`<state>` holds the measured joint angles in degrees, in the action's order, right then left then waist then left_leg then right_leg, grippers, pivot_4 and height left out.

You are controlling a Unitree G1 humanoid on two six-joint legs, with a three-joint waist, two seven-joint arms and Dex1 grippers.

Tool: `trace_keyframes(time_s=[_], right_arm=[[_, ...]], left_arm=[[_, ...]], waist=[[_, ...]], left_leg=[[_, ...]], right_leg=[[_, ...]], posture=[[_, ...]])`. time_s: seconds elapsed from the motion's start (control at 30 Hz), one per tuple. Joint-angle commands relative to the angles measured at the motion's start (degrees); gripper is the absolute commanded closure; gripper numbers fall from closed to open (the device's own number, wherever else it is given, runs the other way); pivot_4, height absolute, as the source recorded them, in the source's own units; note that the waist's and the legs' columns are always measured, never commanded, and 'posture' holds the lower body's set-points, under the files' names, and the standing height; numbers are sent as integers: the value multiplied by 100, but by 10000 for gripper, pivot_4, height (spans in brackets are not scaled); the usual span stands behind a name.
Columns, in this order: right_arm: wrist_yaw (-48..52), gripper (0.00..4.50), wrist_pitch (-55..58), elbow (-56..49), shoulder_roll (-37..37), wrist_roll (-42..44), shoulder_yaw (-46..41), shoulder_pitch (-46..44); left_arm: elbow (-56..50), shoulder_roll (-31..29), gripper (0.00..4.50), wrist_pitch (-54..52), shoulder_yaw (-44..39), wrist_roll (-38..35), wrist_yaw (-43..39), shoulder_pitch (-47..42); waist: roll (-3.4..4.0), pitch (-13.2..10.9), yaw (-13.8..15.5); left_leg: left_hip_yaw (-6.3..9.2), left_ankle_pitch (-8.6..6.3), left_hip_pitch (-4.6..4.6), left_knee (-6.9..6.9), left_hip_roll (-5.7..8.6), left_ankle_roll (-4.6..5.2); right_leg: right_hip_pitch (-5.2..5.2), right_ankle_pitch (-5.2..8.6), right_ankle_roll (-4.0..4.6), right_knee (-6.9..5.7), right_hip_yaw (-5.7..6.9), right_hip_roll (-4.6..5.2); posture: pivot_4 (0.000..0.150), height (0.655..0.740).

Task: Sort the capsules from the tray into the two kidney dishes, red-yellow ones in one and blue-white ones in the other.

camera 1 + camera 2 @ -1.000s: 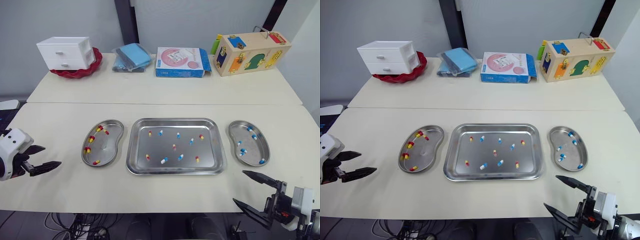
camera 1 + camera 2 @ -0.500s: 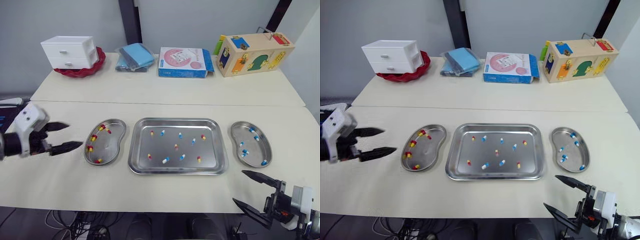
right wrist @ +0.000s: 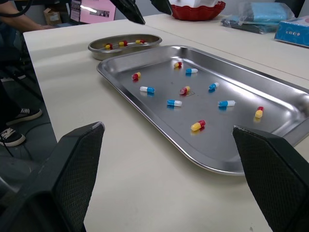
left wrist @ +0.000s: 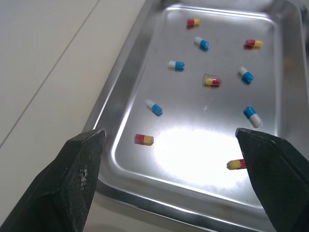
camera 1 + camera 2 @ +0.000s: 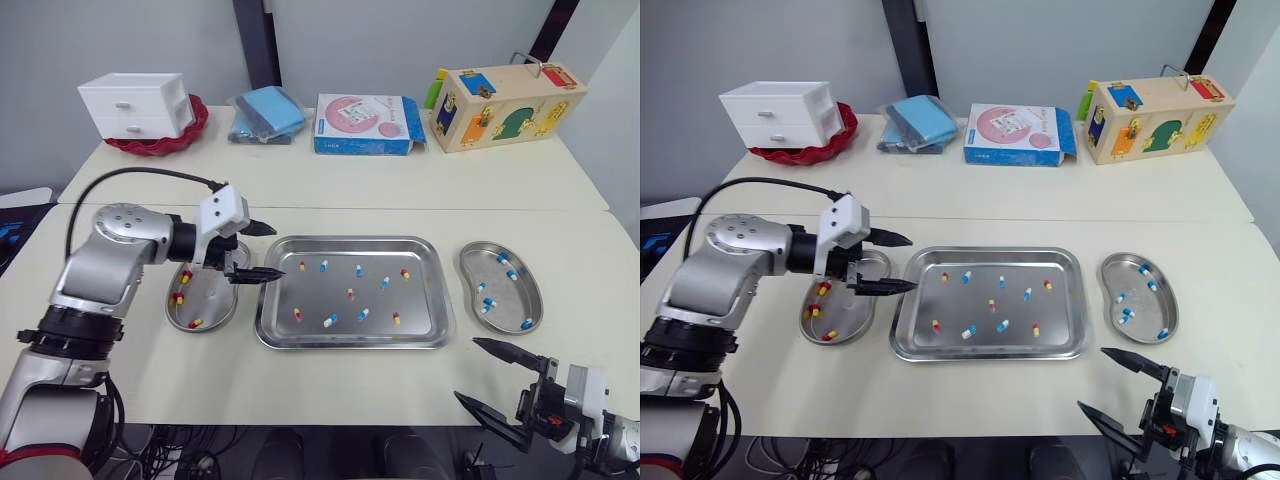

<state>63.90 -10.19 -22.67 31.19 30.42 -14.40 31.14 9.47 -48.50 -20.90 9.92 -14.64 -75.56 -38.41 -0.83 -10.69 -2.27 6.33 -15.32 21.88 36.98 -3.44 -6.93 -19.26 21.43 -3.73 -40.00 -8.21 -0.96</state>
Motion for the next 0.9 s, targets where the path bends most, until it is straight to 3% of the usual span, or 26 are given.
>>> trace_keyframes(time_s=[0.03,0.2,0.3,0.4,0.73,0.9], right_arm=[[-165,309,-5,-325,-15,32,-26,155],[-331,309,-2,-488,-56,-21,37,297],[-435,0,-12,-558,-85,-67,104,336],[-544,0,0,-624,-98,-100,139,375],[-736,0,-7,-687,-89,-168,200,416],[-810,0,-3,-720,-78,-165,187,423]], left_arm=[[530,163,0,472,203,316,-201,-384],[1299,525,0,846,470,700,-325,-872],[1671,748,5825,1087,603,895,-397,-1136],[1921,922,14923,1363,770,1147,-464,-1286],[2440,1164,14923,1766,858,1538,-450,-1331],[1898,1116,14923,1298,605,1104,-912,-1204]], waist=[[0,0,14],[0,0,37],[-2,-1,46],[-2,-1,39],[-2,-1,27],[-2,-1,33]], left_leg=[[1,0,1,0,1,0],[3,0,0,3,3,0],[10,0,3,4,4,0],[10,0,3,2,4,1],[10,0,3,3,4,1],[11,0,5,3,4,1]], right_leg=[[0,0,0,0,0,0],[4,0,0,0,1,0],[4,0,0,0,8,0],[4,0,0,0,7,0],[4,0,0,0,6,0],[4,0,0,0,8,1]], posture=[[1500,7400],[1500,7400],[1500,7400],[1500,7400],[1500,7400],[1500,7400]])
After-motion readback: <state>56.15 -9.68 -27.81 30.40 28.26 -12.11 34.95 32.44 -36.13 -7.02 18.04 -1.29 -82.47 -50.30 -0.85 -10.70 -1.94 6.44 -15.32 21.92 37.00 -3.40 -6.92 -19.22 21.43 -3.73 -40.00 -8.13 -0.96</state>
